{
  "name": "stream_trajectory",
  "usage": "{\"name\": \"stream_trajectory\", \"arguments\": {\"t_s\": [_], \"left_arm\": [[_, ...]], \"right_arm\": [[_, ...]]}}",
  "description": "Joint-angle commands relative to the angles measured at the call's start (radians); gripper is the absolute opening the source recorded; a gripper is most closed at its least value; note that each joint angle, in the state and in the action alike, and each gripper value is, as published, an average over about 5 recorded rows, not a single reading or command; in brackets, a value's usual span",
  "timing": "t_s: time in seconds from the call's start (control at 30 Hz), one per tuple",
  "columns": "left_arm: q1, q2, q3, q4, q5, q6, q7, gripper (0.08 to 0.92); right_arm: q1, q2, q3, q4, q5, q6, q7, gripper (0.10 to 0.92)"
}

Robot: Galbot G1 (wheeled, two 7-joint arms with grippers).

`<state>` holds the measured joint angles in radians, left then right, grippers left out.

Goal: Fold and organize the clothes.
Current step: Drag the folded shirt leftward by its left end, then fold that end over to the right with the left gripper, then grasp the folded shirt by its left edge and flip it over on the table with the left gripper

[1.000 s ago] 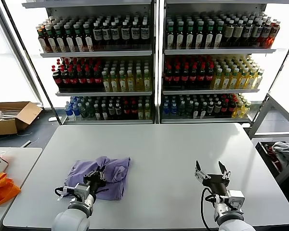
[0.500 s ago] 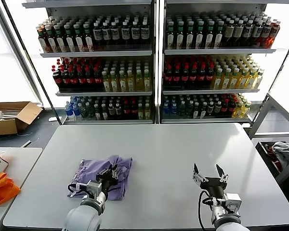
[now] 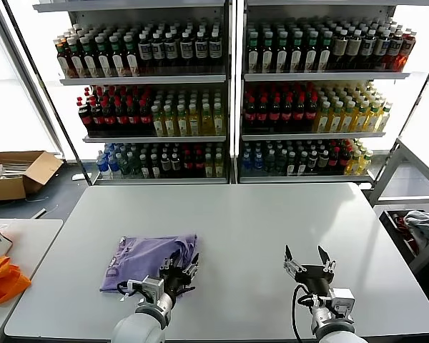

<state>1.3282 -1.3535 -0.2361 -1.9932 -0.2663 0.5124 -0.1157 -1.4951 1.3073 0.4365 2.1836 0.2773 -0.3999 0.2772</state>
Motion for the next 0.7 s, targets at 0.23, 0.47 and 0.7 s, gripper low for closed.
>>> {"name": "stream_trajectory", "arguments": {"t_s": [0.23, 0.47, 0.7], "left_arm": [[0.026, 0.0, -0.11, -0.297, -0.507, 0.025, -0.051, 0.792], [0.032, 0.118, -0.351, -0.117, -0.192, -0.02, -0.059, 0.822], [0.075, 0.162, -0.452, -0.004, -0.121, -0.049, -0.029, 0.823]], "right_arm": [[0.029, -0.005, -0.031, -0.015, 0.0, -0.002, 0.002, 0.823], [0.06, -0.018, -0.054, -0.029, 0.004, -0.005, 0.002, 0.823], [0.085, -0.019, -0.078, -0.047, 0.005, -0.006, 0.003, 0.823]]}}
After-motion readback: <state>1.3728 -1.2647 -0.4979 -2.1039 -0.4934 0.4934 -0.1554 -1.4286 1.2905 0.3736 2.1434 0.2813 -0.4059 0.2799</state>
